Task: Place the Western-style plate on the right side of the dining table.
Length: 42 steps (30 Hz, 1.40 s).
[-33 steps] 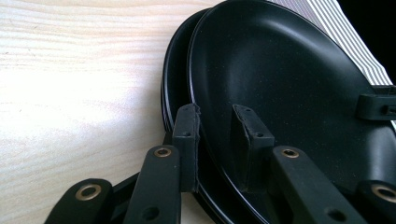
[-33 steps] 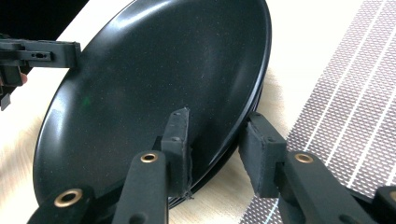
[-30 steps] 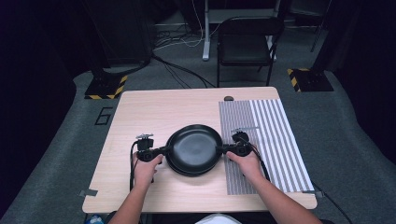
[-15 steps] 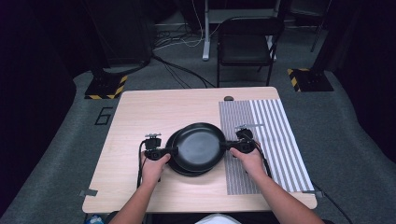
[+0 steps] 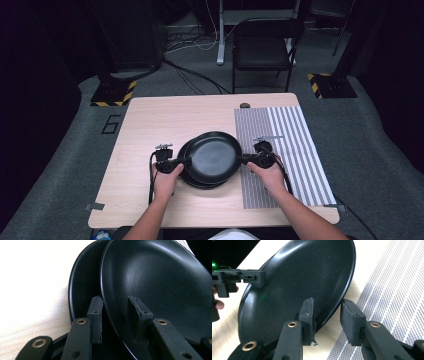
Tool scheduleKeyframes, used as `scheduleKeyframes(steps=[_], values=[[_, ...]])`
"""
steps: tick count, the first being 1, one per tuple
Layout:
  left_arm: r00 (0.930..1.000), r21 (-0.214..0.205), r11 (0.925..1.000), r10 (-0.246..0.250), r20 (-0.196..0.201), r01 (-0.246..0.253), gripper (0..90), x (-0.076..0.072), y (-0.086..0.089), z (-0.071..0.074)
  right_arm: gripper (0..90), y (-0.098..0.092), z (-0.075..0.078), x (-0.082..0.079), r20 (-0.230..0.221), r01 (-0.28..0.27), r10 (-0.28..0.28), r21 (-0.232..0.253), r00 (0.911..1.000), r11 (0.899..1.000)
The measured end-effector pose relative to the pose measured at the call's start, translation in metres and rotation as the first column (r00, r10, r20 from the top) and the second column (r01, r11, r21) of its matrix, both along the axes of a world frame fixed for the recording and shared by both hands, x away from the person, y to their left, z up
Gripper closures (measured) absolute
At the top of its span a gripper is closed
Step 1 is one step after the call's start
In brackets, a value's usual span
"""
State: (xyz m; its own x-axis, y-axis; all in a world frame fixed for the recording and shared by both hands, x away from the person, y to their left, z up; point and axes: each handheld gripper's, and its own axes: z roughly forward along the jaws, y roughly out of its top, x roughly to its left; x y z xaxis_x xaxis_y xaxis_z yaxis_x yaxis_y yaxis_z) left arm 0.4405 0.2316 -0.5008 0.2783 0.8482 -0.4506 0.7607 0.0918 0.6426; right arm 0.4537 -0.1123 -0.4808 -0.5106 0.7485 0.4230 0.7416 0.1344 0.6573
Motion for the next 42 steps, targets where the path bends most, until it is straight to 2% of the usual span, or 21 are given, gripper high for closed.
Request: scheduleKeyframes(steps=[3, 8, 15, 20, 26, 31, 37, 39, 42], values=[[1.0, 0.008, 1.0, -0.001, 0.005, 0.001, 66.4, 0.0, 0.0, 0.0, 63.7, 0.0, 0.004, -0.007, -0.002, 0.011, -0.011, -0.012, 0.9999, 1.0], [0.9998, 0.017, 0.9999, -0.001, 0.018, 0.001, 66.4, -0.001, -0.001, -0.001, 63.2, 0.0, 0.005, -0.018, -0.025, 0.027, -0.027, -0.002, 0.9993, 1.0], [0.9993, 0.014, 0.9997, 0.019, 0.032, -0.019, 67.4, -0.004, -0.003, -0.002, 62.2, -0.001, 0.002, -0.029, -0.056, 0.042, -0.039, 0.053, 0.9977, 0.998], [0.999, 0.017, 0.9993, 0.033, 0.031, -0.033, 68.1, -0.004, -0.004, -0.002, 62.4, 0.0, 0.001, -0.033, -0.062, 0.058, -0.053, 0.069, 0.9966, 0.996], [0.9987, -0.007, 0.9989, 0.046, 0.023, -0.046, 69.8, -0.004, -0.002, -0.003, 66.7, -0.004, 0.001, -0.024, -0.13, 0.076, -0.062, 0.105, 0.9897, 0.992], [0.9979, -0.013, 0.998, 0.062, 0.022, -0.061, 69.6, -0.005, -0.003, -0.003, 70.2, -0.006, 0.002, -0.01, -0.124, 0.087, -0.074, 0.102, 0.9895, 0.991], [0.9959, -0.029, 0.9959, 0.086, 0.027, -0.086, 68.8, -0.004, -0.005, -0.005, 74.2, -0.003, 0.006, 0.008, -0.082, 0.128, -0.122, 0.07, 0.9891, 0.989], [0.9949, -0.047, 0.9942, 0.098, 0.024, -0.096, 68.8, -0.004, -0.006, -0.005, 75.3, -0.003, 0.007, 0.012, -0.081, 0.141, -0.135, 0.073, 0.9876, 0.987], [0.9952, -0.049, 0.9943, 0.096, 0.022, -0.095, 68.7, -0.004, -0.006, -0.006, 75.9, -0.003, 0.006, 0.016, -0.074, 0.151, -0.144, 0.084, 0.9867, 0.985]])
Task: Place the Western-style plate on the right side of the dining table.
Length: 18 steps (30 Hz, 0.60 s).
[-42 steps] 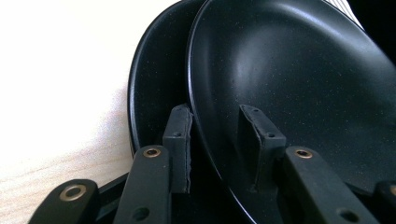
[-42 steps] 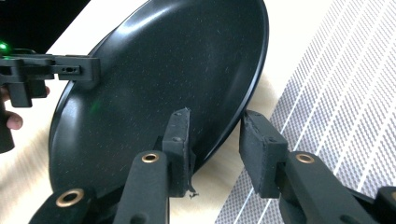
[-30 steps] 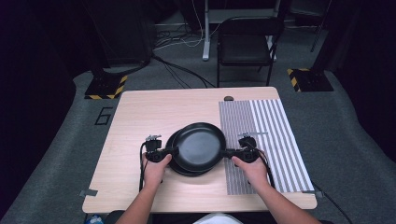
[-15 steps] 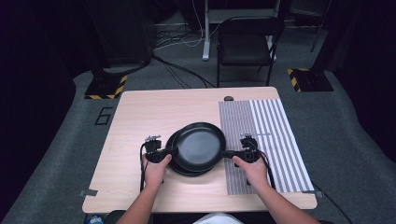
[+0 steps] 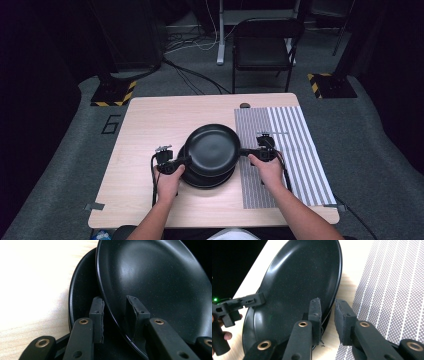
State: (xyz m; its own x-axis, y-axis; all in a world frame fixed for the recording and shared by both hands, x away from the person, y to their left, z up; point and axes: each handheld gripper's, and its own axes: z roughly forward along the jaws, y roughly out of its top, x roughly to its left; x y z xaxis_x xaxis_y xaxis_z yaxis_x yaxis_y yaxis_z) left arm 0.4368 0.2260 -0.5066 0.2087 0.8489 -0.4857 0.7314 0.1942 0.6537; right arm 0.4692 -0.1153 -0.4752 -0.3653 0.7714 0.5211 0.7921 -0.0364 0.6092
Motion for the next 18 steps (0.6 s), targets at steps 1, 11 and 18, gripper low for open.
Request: scheduleKeyframes(steps=[1, 11, 18], values=[[1.0, -0.002, 1.0, -0.003, 0.002, 0.003, 68.7, 0.0, 0.0, 0.0, 75.9, 0.0, -0.001, 0.001, -0.002, 0.006, -0.006, 0.007, 1.0, 1.0], [1.0, -0.01, 0.9999, 0.007, 0.006, -0.007, 68.6, 0.003, 0.0, -0.002, 74.6, 0.008, -0.01, 0.007, -0.022, 0.021, -0.02, 0.019, 0.9996, 1.0], [0.9999, -0.026, 0.9995, 0.015, 0.001, -0.015, 67.0, 0.007, -0.001, -0.002, 74.5, 0.011, -0.012, 0.01, -0.042, 0.011, -0.01, 0.023, 0.9991, 1.0]])
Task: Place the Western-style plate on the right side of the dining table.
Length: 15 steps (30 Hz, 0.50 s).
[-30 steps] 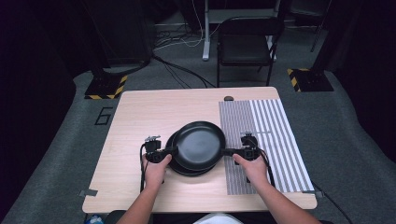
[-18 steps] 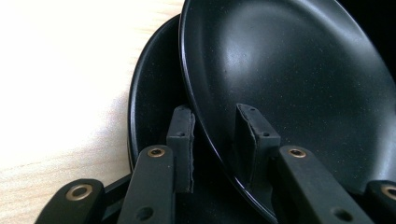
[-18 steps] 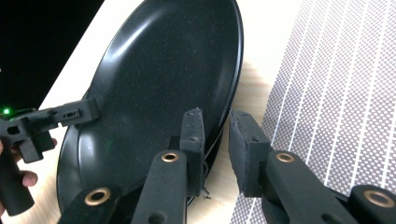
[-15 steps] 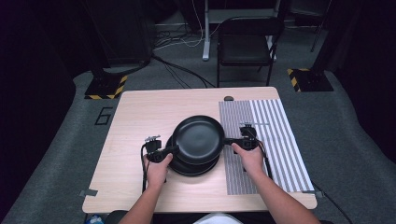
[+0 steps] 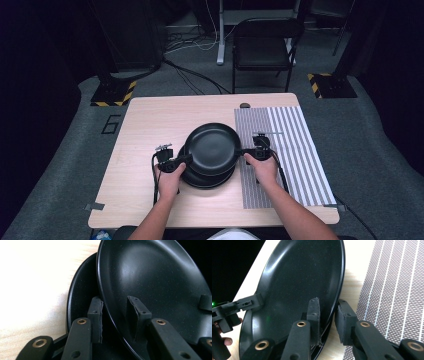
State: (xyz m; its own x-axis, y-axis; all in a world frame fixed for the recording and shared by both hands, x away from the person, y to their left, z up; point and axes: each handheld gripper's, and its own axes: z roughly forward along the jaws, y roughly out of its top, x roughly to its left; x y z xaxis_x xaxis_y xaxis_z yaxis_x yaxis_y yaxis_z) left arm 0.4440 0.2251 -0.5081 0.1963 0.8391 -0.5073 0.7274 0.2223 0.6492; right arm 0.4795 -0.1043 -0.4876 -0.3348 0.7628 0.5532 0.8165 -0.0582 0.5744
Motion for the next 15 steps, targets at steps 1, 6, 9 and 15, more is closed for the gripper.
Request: scheduleKeyframes(steps=[1, 6, 9, 15], values=[[1.0, 0.016, 0.9999, -0.005, -0.001, 0.005, 67.3, 0.0, 0.0, 0.001, 74.6, 0.0, -0.001, 0.0, -0.002, 0.002, -0.002, 0.005, 1.0, 1.0], [0.9999, 0.065, 0.9979, -0.002, 0.012, 0.001, 67.5, -0.003, -0.006, 0.003, 75.3, -0.002, -0.002, 0.0, -0.012, 0.004, -0.004, 0.024, 0.9999, 1.0], [0.9998, 0.073, 0.9973, -0.013, 0.015, 0.012, 68.1, -0.003, -0.006, 0.005, 76.1, -0.005, -0.003, -0.001, -0.025, -0.001, 0.002, 0.042, 0.9997, 0.999], [0.9993, 0.094, 0.9951, -0.034, 0.016, 0.032, 68.1, -0.006, -0.012, 0.008, 77.2, -0.01, 0.001, -0.007, -0.013, -0.005, 0.006, 0.038, 0.9999, 0.999]])
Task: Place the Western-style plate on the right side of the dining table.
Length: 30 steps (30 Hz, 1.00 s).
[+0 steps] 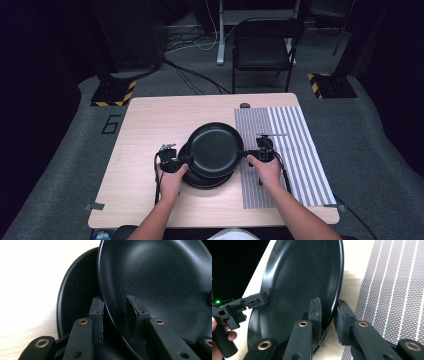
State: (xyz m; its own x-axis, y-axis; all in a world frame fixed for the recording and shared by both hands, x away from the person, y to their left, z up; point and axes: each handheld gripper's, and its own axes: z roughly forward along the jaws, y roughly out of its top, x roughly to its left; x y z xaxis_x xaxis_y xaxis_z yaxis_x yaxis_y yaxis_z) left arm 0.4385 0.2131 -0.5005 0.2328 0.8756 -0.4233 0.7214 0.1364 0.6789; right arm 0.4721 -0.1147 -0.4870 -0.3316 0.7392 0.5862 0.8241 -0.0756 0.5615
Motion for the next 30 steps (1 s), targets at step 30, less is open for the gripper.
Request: scheduleKeyframes(steps=[30], values=[[0.9961, 0.049, 0.9972, -0.059, 0.064, 0.056, 68.7, -0.009, -0.015, 0.025, 81.6, -0.02, 0.029, -0.02, 0.096, 0.007, -0.013, 0.059, 0.9953, 0.998]])
